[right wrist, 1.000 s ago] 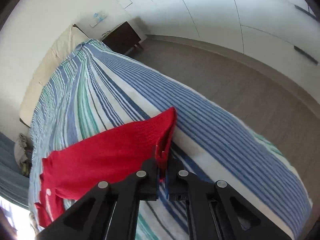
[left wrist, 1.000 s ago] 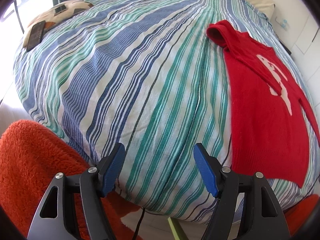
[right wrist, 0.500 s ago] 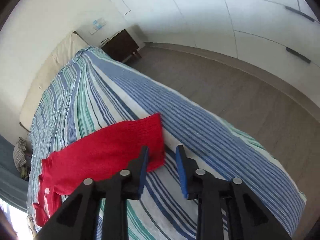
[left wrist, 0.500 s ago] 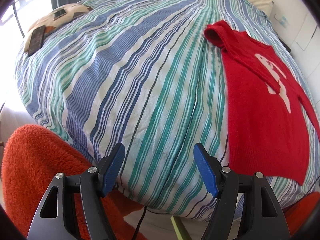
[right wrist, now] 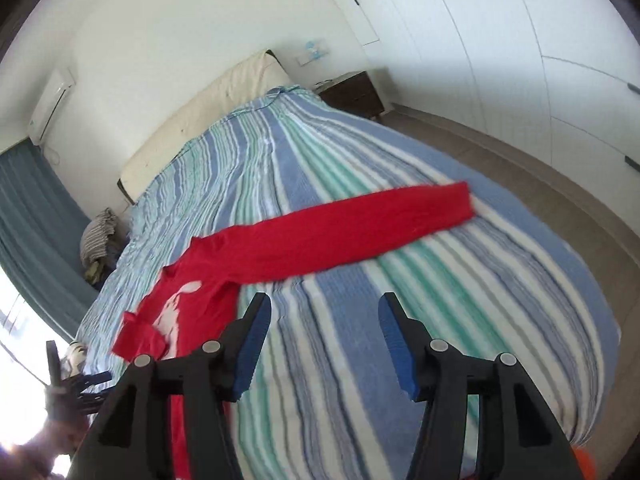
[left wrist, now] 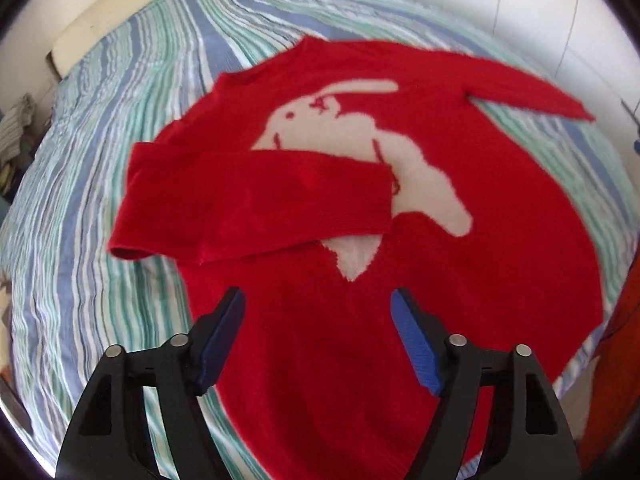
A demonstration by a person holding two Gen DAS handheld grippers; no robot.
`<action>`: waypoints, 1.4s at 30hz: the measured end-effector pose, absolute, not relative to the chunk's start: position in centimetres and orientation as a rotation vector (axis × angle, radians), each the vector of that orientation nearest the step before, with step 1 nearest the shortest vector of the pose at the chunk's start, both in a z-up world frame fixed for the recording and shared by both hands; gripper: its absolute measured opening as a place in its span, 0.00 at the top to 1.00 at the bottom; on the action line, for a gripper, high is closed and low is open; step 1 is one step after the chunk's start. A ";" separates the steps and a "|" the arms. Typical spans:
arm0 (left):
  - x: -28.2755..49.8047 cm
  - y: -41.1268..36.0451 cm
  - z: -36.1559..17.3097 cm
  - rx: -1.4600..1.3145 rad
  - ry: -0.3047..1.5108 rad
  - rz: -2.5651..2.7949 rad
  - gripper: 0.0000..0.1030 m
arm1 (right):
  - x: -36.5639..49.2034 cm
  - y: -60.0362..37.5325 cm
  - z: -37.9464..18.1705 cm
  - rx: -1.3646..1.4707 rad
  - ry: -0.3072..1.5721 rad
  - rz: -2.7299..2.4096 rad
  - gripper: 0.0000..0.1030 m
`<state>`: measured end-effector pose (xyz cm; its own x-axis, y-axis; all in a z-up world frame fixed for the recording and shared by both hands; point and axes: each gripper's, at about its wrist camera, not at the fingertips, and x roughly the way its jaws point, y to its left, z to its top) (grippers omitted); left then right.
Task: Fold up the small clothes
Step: 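Drag the sleeve outward from the body with the right tool and release, then grasp the other tucked sleeve cuff with the left tool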
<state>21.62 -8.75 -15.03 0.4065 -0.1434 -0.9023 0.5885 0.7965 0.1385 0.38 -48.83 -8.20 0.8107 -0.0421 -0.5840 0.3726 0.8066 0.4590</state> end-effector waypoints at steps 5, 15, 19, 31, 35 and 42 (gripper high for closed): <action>23.3 -11.0 -17.4 0.504 1.061 -0.514 0.35 | -1.4 -45.6 -12.0 0.743 0.649 -0.190 0.46; 18.8 -9.3 -14.9 0.333 1.035 -0.367 0.35 | 0.3 -43.9 -11.6 0.635 0.676 -0.149 0.46; 13.7 -7.7 -8.3 0.171 0.999 -0.457 0.33 | 0.3 -42.6 -9.3 0.507 0.633 -0.137 0.46; 10.1 -10.5 10.7 0.018 0.668 -0.634 0.07 | -1.9 -39.7 -6.2 0.308 0.531 -0.171 0.41; 13.1 -10.0 3.7 0.230 0.714 -0.537 0.07 | -1.9 -40.4 -6.8 0.330 0.554 -0.185 0.41; 17.0 -12.3 -12.0 0.786 0.845 -0.498 0.24 | -1.2 -40.9 -8.0 0.345 0.592 -0.185 0.41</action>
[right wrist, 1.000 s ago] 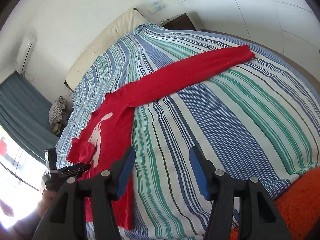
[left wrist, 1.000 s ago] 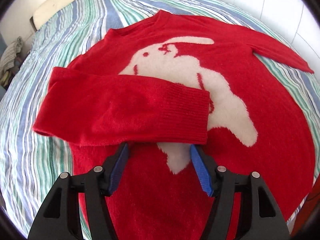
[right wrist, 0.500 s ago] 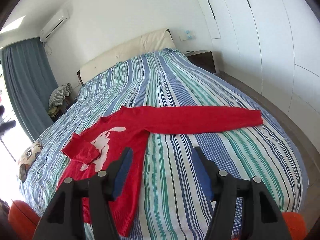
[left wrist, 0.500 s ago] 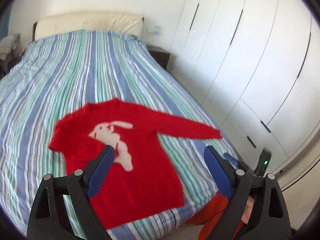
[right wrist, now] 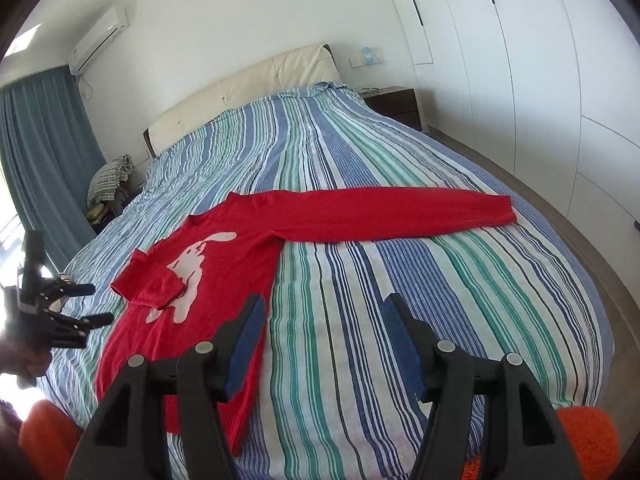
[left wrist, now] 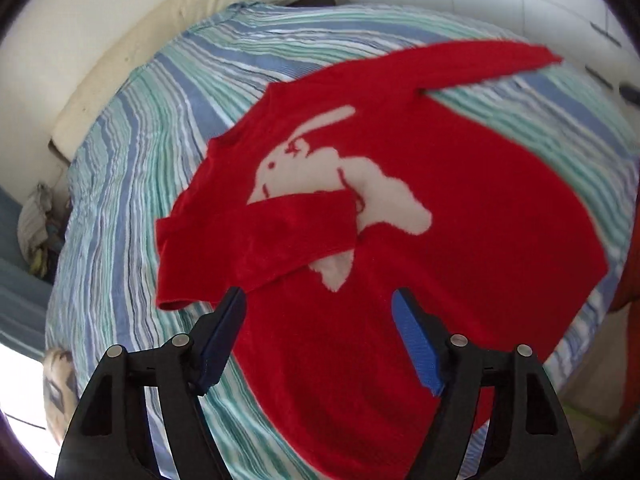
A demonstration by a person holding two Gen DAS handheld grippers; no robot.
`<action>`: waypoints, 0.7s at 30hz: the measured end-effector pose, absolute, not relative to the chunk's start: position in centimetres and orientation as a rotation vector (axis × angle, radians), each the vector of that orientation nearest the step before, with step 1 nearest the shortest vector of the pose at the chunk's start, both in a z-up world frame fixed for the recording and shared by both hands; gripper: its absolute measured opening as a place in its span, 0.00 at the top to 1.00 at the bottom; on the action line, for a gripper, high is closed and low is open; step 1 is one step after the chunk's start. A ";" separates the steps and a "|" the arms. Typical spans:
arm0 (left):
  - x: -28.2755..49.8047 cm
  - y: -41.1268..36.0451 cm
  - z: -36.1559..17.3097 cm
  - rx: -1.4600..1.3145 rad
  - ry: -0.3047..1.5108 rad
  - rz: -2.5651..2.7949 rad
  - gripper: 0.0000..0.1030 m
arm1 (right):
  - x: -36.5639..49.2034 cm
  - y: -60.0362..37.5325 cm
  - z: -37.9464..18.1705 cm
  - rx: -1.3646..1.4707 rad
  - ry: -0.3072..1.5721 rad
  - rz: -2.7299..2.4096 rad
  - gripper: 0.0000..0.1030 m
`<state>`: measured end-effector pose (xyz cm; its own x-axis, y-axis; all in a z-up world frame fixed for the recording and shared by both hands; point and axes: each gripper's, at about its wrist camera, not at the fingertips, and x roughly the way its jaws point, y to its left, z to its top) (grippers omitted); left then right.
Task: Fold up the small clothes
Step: 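Grasp the other tucked sleeve cuff with the left tool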
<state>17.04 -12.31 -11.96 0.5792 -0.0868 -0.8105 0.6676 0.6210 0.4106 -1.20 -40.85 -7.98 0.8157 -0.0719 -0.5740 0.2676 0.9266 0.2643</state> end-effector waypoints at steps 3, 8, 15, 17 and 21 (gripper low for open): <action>18.0 -14.0 -15.7 0.976 0.789 -0.492 0.24 | -1.0 -41.1 -8.3 0.353 0.605 -0.188 0.41; 21.9 -15.1 -17.6 0.948 0.796 -0.440 0.28 | -1.0 -41.5 -8.7 0.375 0.624 -0.194 0.41; 26.9 -12.9 -13.7 0.591 0.821 -0.361 0.97 | 0.0 -41.4 -9.5 0.382 0.662 -0.190 0.41; 29.4 -7.8 -10.3 0.388 0.806 -0.255 0.97 | 0.1 -41.1 -9.5 0.359 0.666 -0.185 0.41; 33.8 7.9 -6.5 0.033 0.803 0.076 0.97 | 0.3 -40.6 -9.7 0.334 0.675 -0.178 0.41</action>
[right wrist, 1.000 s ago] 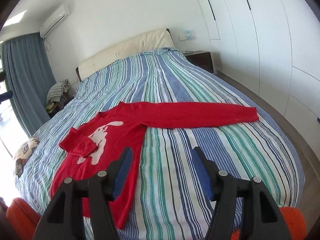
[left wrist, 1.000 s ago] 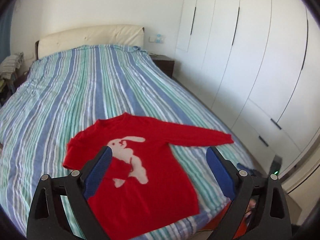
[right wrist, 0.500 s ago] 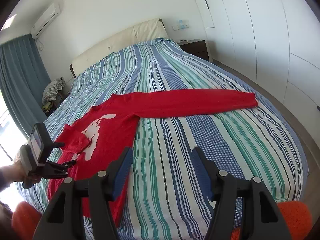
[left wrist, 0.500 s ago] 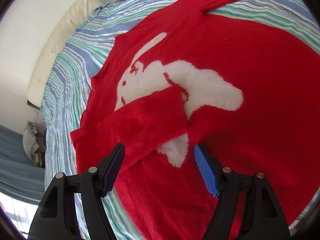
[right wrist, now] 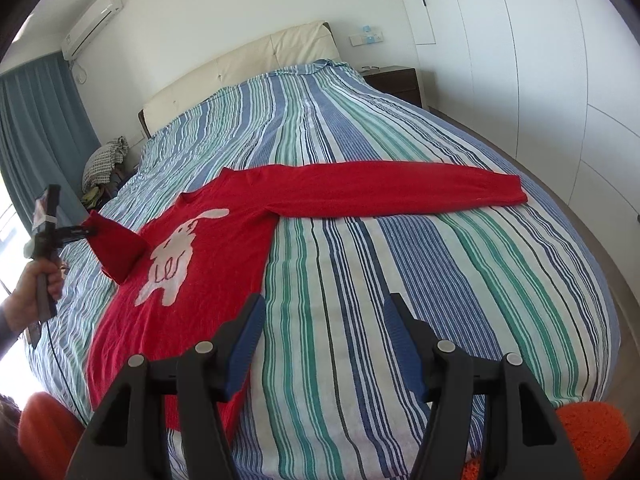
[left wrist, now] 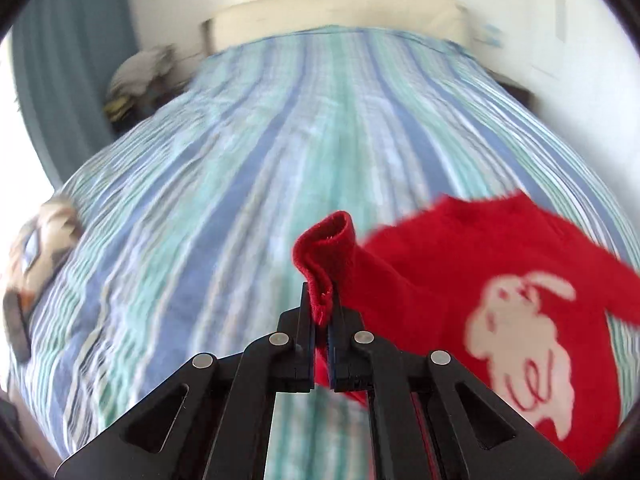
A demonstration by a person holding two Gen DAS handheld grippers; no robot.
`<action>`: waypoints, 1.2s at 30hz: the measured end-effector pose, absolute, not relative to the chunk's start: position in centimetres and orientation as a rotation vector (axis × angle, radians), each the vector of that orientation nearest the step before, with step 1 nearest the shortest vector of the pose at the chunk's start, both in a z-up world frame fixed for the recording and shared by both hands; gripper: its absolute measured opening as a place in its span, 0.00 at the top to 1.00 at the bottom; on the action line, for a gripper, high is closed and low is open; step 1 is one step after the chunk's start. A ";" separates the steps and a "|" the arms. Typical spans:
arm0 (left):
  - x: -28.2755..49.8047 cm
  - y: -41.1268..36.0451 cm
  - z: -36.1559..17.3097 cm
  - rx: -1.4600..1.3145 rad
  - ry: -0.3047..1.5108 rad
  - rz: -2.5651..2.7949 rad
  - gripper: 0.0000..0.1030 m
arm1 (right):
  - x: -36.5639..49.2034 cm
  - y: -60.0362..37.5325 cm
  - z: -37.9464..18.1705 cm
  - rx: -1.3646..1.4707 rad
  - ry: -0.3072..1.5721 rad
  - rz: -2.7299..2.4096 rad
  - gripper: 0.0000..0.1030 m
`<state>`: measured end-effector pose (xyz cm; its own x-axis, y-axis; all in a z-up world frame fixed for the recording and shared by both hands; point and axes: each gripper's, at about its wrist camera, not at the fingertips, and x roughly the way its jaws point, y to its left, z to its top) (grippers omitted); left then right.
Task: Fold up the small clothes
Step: 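Grasp the other tucked sleeve cuff with the left tool, then drag that sleeve outward from the body with the left tool and release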
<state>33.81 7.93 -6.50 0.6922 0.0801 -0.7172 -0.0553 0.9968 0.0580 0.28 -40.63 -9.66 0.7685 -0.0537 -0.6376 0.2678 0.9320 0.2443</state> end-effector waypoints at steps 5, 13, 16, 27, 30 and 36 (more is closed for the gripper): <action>33.2 25.0 -8.8 -0.156 0.860 0.479 0.98 | 1.0 -40.2 -10.2 0.322 0.699 -0.167 0.41; 29.8 29.9 -16.9 -0.212 1.019 0.545 0.98 | 2.0 -38.9 -11.1 0.286 0.747 -0.147 0.41; 28.8 29.5 -18.3 -0.255 1.037 0.549 0.98 | 2.1 -38.5 -11.2 0.268 0.756 -0.148 0.41; 28.1 29.8 -19.4 -0.293 1.064 0.544 0.98 | 2.1 -38.5 -11.5 0.266 0.768 -0.160 0.41; 28.3 29.7 -19.6 -0.269 1.065 0.545 0.98 | 2.1 -38.5 -11.5 0.266 0.767 -0.161 0.41; 28.4 29.9 -19.8 -0.267 1.070 0.547 0.98 | 1.9 -38.8 -11.4 0.285 0.765 -0.168 0.41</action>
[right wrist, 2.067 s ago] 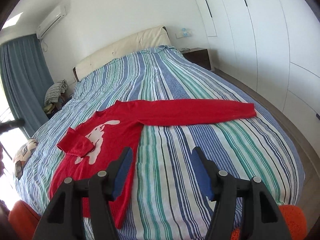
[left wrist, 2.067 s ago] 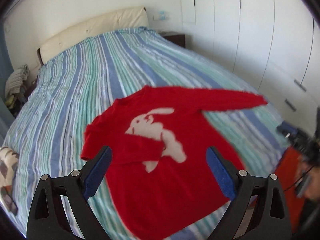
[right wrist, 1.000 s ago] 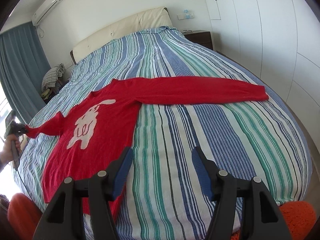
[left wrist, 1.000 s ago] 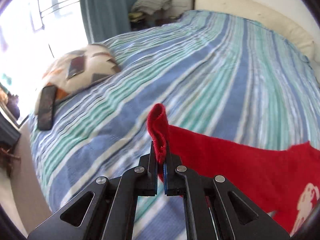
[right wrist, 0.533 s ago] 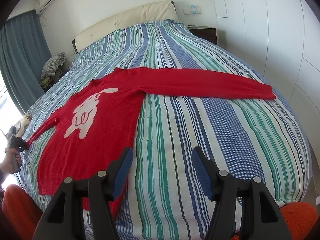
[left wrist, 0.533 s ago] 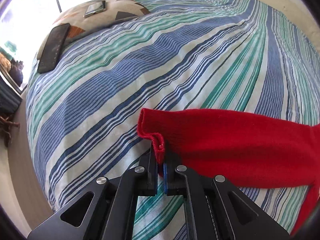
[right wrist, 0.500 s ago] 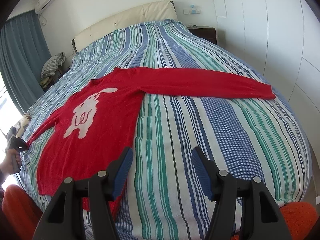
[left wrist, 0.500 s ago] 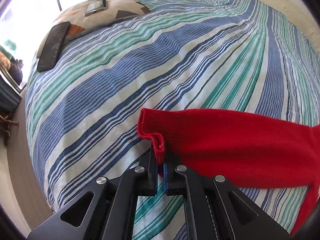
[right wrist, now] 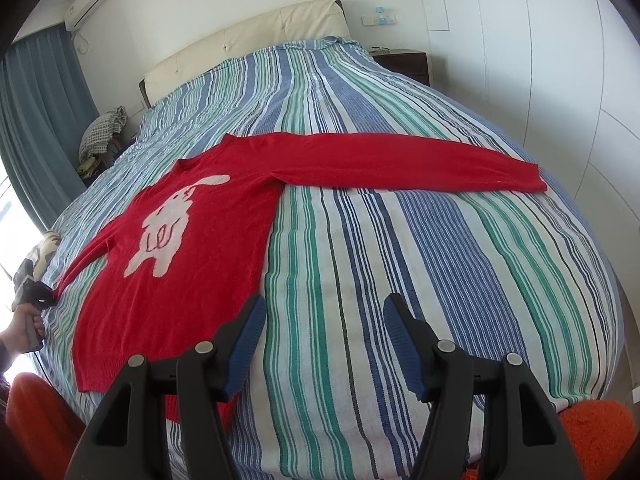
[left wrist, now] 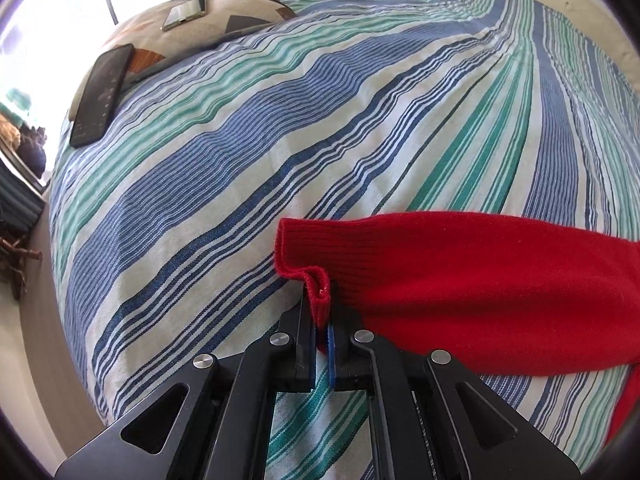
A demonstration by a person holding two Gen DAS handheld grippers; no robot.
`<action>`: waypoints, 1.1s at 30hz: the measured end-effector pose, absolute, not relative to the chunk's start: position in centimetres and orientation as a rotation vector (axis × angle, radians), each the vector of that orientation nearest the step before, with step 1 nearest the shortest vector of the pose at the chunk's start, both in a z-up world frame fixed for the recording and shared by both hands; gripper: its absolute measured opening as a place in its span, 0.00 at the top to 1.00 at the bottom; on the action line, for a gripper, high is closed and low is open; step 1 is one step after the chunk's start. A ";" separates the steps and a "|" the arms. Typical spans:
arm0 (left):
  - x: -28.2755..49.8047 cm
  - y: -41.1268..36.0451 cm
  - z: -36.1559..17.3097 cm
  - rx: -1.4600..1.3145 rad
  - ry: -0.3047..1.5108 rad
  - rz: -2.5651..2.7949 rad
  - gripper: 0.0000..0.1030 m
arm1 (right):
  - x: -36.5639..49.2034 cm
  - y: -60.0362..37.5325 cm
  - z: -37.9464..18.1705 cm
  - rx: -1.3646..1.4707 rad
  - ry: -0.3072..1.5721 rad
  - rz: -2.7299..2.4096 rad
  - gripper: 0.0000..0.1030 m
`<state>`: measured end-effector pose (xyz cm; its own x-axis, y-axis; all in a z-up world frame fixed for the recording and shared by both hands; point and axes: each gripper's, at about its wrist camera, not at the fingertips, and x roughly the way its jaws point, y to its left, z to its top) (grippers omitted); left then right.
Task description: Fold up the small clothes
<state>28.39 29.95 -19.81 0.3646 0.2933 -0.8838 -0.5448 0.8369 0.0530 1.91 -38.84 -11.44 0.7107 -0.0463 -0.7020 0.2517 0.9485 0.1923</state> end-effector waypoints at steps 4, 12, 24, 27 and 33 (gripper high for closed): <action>28.5 29.9 -19.9 -0.257 1.074 0.550 0.98 | 1.9 -39.0 -11.5 0.288 0.765 -0.170 0.41; 26.8 27.0 -16.7 -0.121 1.095 0.604 0.40 | 1.7 -39.8 -11.0 0.314 0.757 -0.194 0.33; 6.9 -1.1 4.4 0.004 0.843 -0.360 0.12 | 0.1 -45.0 5.0 -0.002 0.581 -0.489 0.21; 5.1 -3.4 10.8 -0.042 0.745 -0.491 0.11 | -1.7 -44.2 12.1 -0.086 0.435 -0.548 0.11; 4.2 -2.0 19.7 -0.101 0.517 -0.488 0.01 | -5.3 -39.5 19.9 -0.124 0.253 -0.474 0.01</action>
<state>4.24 -1.95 19.68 0.7578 -0.4721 -0.4505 0.4221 0.8811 -0.2133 -5.27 -39.51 19.87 0.8593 -0.4655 -0.2121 0.4349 0.8830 -0.1764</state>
